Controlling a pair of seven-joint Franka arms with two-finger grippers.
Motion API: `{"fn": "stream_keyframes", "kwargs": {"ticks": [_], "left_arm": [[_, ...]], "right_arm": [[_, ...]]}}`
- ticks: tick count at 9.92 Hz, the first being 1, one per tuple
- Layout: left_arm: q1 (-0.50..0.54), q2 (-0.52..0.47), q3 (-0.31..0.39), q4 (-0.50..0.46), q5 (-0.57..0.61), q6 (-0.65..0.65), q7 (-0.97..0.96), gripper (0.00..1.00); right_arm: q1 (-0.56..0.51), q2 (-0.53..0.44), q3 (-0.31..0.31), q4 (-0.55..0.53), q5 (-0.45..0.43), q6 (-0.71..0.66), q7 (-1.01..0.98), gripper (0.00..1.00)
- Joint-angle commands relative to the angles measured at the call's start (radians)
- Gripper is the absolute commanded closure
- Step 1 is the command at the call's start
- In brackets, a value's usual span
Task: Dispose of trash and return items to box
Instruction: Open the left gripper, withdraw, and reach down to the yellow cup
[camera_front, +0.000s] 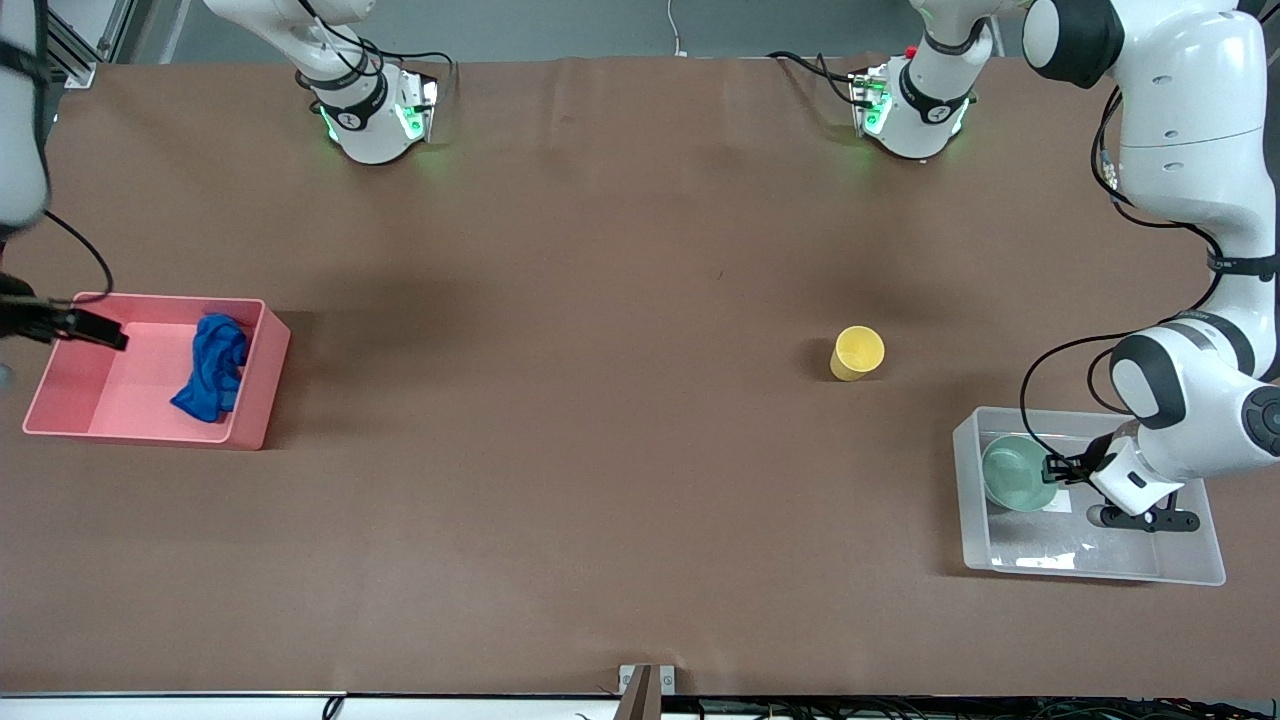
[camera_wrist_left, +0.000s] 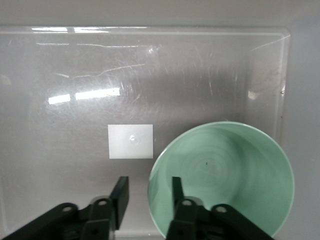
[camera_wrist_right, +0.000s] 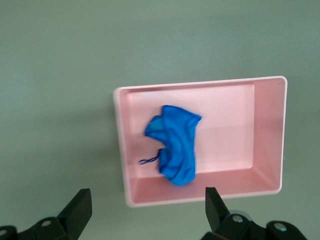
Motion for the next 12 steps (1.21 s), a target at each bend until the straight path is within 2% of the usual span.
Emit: {"fn": "stream_keyframes", "kwargs": {"ticks": [1,3,4,6,8,10,12], "left_arm": [[-0.003,-0.107,0.006,-0.042,-0.008,-0.030,0.019,0.03],[-0.013,-0.239,-0.008,-0.050,0.019,-0.117,0.006,0.00],[-0.011,-0.324,-0.046,-0.085,0.050,-0.172,-0.022,0.00],[-0.008,-0.528,-0.158,-0.294,0.185,-0.194,-0.179,0.00],[-0.008,-0.642,-0.269,-0.500,0.210,-0.135,-0.320,0.01],[-0.010,-0.641,-0.369,-0.644,0.227,0.012,-0.411,0.01],[-0.013,-0.571,-0.401,-0.700,0.227,0.140,-0.415,0.02]], "right_arm": [[-0.027,-0.072,0.083,0.108,0.006,-0.181,0.087,0.00],[-0.026,-0.080,0.115,0.255,0.012,-0.296,0.084,0.00],[-0.026,-0.077,0.126,0.286,0.012,-0.319,0.080,0.00],[-0.032,-0.075,0.138,0.263,0.012,-0.294,0.077,0.00],[-0.027,-0.076,0.138,0.263,0.029,-0.289,0.075,0.00],[-0.024,-0.076,0.137,0.271,0.032,-0.295,0.072,0.00],[-0.021,-0.078,0.137,0.276,0.029,-0.297,0.069,0.00]]}}
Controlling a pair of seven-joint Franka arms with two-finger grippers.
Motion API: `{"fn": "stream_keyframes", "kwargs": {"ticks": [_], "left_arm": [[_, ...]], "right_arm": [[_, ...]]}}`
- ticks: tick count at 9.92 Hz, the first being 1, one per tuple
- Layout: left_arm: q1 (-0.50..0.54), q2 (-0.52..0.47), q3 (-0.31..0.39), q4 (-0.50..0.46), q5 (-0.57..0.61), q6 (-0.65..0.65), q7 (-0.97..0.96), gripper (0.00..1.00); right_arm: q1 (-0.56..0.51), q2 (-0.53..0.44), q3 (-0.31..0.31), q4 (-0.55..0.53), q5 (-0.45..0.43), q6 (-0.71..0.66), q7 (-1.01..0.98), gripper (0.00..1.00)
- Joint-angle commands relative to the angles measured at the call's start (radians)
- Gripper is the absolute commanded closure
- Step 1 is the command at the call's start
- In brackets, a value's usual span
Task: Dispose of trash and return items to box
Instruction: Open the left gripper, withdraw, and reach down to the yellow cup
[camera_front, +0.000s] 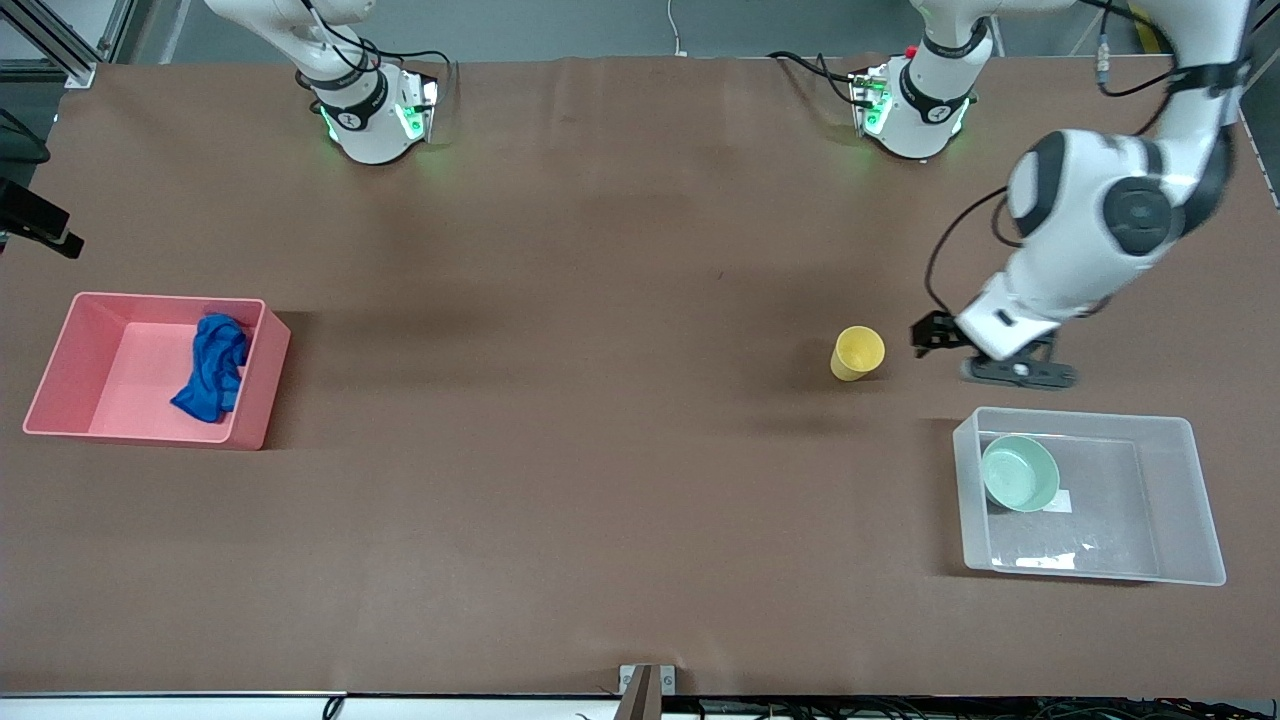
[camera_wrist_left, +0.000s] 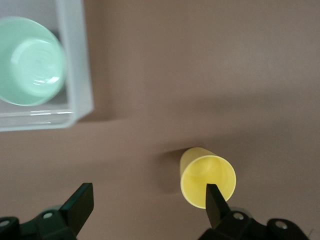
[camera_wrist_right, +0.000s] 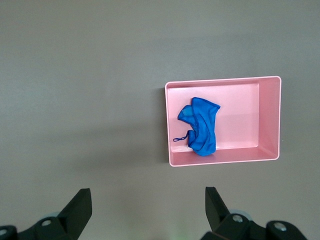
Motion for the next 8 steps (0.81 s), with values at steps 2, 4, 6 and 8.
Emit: {"fn": "stream_keyframes", "kwargs": {"ticks": [2,4,6,8], "left_arm": [[0.004,0.141,-0.037,-0.044,0.090,0.090,-0.006,0.03],[0.001,0.193,-0.038,-0.041,0.102,0.099,-0.006,0.07],[-0.007,0.239,-0.046,-0.040,0.102,0.169,-0.023,0.17],[-0.005,0.259,-0.060,-0.040,0.102,0.199,-0.071,0.82]], "right_arm": [[-0.014,-0.004,0.011,0.010,0.016,0.001,-0.004,0.00],[-0.015,-0.004,0.011,0.011,0.017,-0.002,0.010,0.00],[-0.020,-0.003,0.011,0.011,0.022,-0.004,0.020,0.00],[-0.020,-0.004,0.009,0.011,0.034,-0.005,0.040,0.00]]}}
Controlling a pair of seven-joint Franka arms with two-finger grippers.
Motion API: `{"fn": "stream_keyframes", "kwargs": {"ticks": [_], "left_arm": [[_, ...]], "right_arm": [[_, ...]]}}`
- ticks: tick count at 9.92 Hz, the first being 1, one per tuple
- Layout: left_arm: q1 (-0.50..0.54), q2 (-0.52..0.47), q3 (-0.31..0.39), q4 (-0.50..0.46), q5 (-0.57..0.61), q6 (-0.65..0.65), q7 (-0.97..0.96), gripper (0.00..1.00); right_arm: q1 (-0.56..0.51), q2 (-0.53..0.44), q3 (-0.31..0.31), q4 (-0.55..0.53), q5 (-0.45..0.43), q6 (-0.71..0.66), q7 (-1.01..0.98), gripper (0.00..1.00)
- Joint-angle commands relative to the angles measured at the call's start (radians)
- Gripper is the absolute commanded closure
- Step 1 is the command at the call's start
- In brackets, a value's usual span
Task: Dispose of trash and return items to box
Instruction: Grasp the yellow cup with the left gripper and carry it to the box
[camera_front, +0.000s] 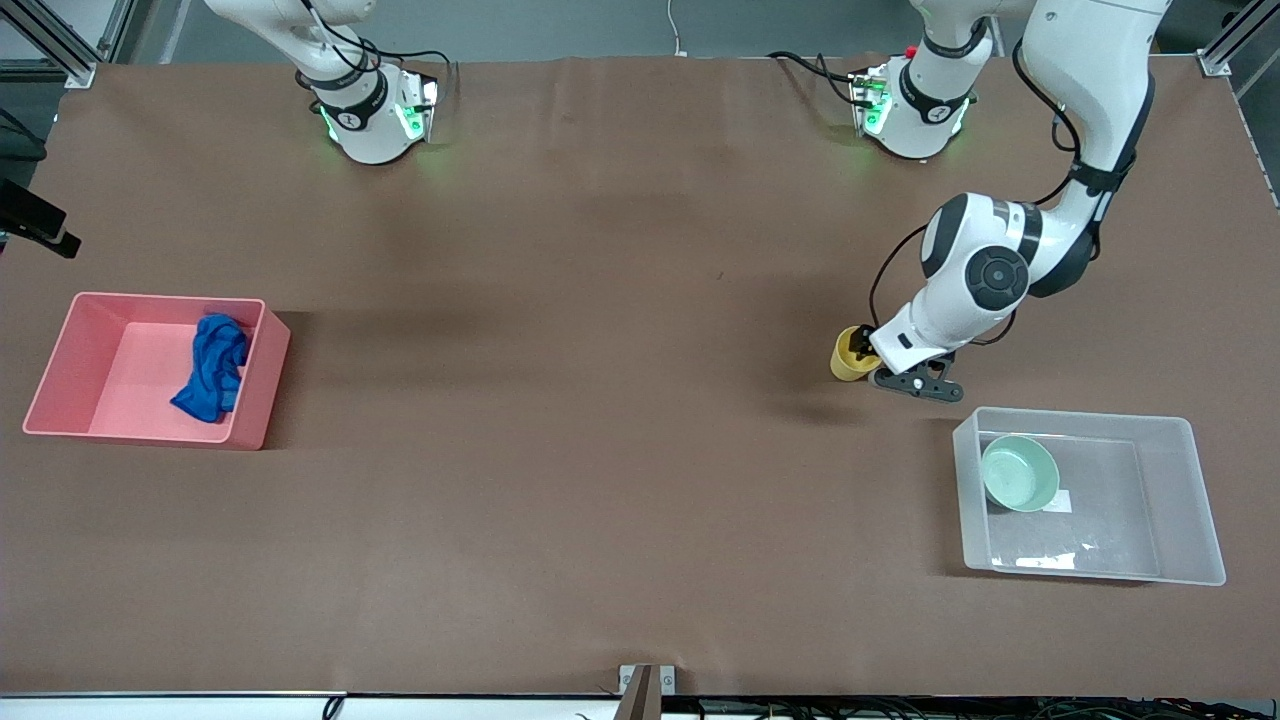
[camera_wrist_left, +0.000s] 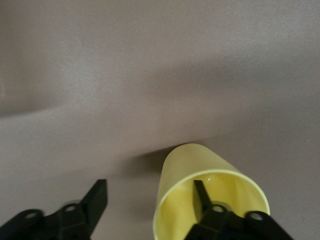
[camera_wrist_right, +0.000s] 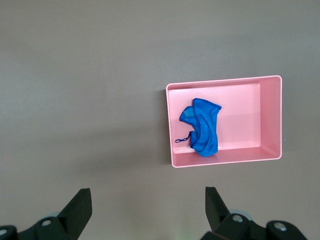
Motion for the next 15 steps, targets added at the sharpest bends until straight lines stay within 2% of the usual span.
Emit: {"fn": "stream_keyframes", "kwargs": {"ticks": [1,3,6,7,9,10,12,15], "left_arm": [[-0.003,0.037,-0.010,-0.004,0.023,0.018,-0.063,0.98],[-0.002,0.018,-0.025,-0.005,0.023,-0.028,-0.083,1.00],[0.003,-0.072,-0.024,0.024,0.023,-0.158,-0.055,1.00],[0.007,-0.089,-0.007,0.093,0.021,-0.238,-0.024,1.00],[0.009,-0.047,0.091,0.332,0.007,-0.413,0.033,1.00],[0.010,-0.014,0.148,0.421,0.006,-0.421,0.056,1.00],[0.010,0.109,0.237,0.588,-0.029,-0.421,0.136,1.00],[0.015,0.291,0.384,0.741,-0.190,-0.412,0.390,1.00]], "right_arm": [[-0.016,-0.004,0.011,0.005,0.023,-0.007,0.028,0.00],[-0.013,-0.004,0.011,0.005,0.023,-0.009,0.028,0.00],[-0.014,-0.004,0.011,0.005,0.023,-0.009,0.027,0.00],[-0.010,-0.004,0.012,0.005,0.021,-0.010,0.027,0.00],[-0.013,-0.004,0.011,0.005,0.021,-0.009,0.016,0.00],[-0.014,-0.004,0.011,0.004,0.021,-0.012,0.016,0.00],[-0.011,-0.004,0.011,0.003,0.021,-0.012,0.023,0.00],[-0.013,-0.004,0.011,0.003,0.021,-0.010,0.023,0.00]]}}
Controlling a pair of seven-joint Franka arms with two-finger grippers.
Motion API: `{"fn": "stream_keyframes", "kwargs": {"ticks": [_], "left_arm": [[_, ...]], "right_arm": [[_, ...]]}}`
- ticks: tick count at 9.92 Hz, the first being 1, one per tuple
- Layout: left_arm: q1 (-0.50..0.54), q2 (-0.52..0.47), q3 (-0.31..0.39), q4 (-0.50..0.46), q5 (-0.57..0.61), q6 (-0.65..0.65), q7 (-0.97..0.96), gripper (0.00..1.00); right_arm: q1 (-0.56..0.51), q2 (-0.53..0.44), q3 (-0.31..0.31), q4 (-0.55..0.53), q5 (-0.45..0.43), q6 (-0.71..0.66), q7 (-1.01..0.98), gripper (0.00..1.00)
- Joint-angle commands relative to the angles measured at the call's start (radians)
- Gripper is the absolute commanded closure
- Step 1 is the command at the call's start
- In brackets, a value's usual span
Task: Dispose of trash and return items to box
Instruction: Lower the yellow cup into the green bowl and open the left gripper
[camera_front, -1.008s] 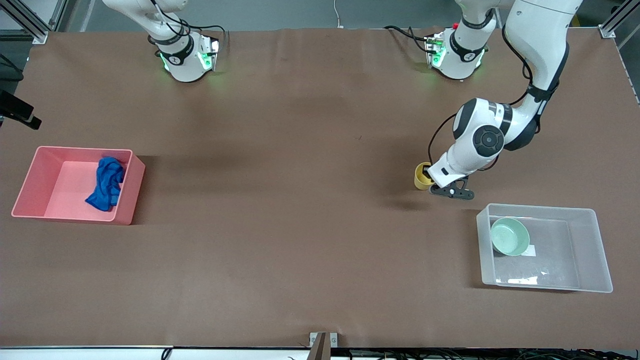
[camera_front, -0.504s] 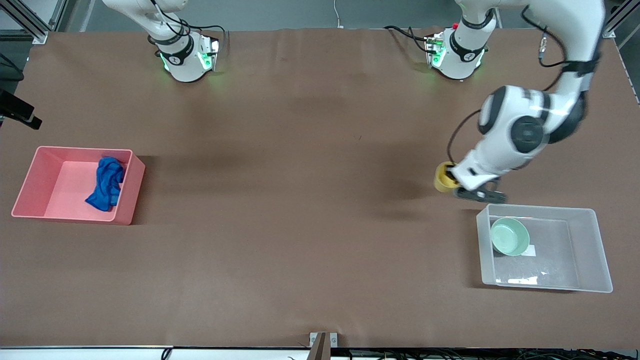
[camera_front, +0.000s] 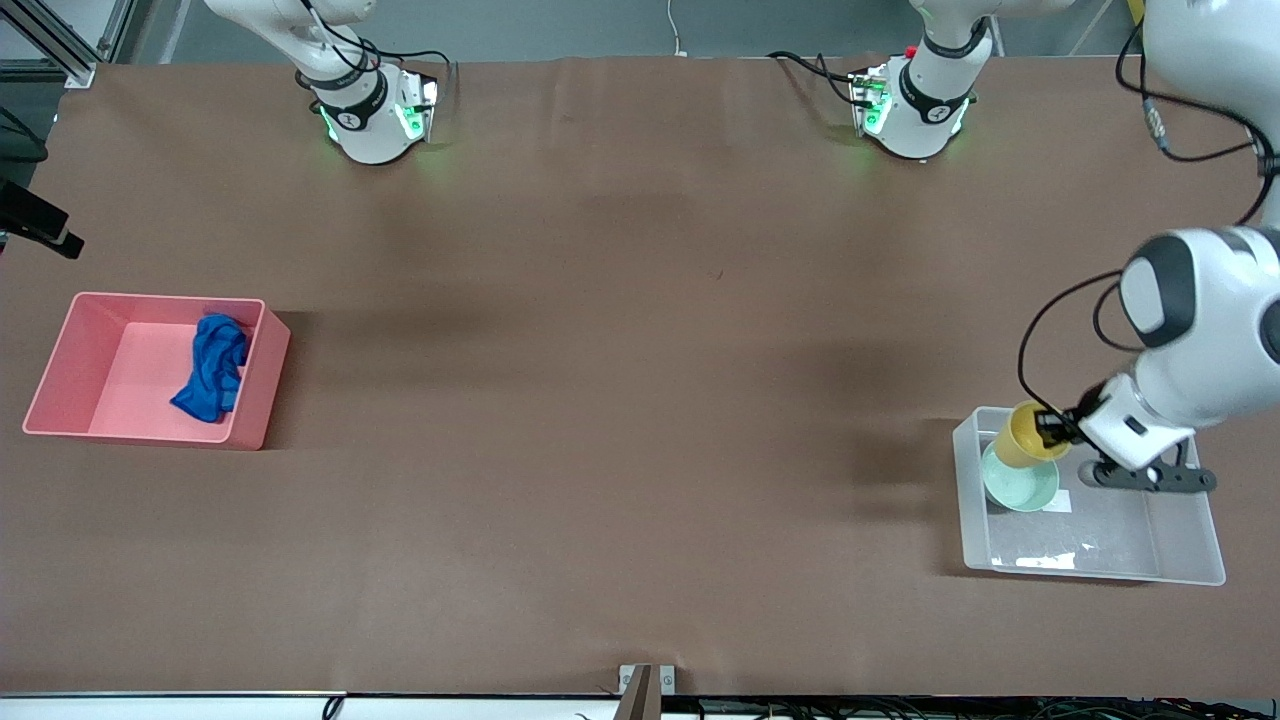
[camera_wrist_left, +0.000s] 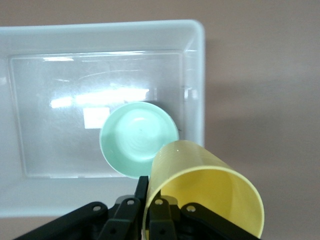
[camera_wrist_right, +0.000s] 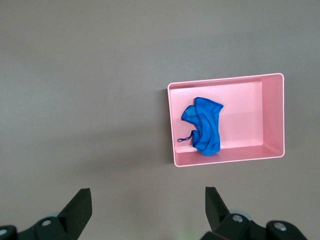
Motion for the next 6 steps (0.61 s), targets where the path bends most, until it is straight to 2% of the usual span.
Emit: {"fn": "stream_keyframes", "kwargs": {"ticks": [1,4,5,6], "left_arm": [[0.001,0.166,0.066,0.124,-0.104,-0.006,0.144,0.99],[0.003,0.230,0.069,0.113,-0.118,0.076,0.151,0.96],[0.001,0.238,0.069,0.104,-0.120,0.081,0.149,0.90],[0.003,0.237,0.069,0.097,-0.120,0.081,0.149,0.74]], "right_arm": [[-0.013,-0.004,0.008,0.003,0.017,-0.009,0.012,0.00],[-0.011,-0.004,0.008,0.003,0.017,-0.008,0.012,0.00],[-0.010,-0.004,0.008,0.003,0.017,-0.009,0.014,0.00],[-0.011,-0.004,0.008,0.003,0.017,-0.009,0.009,0.00]]}}
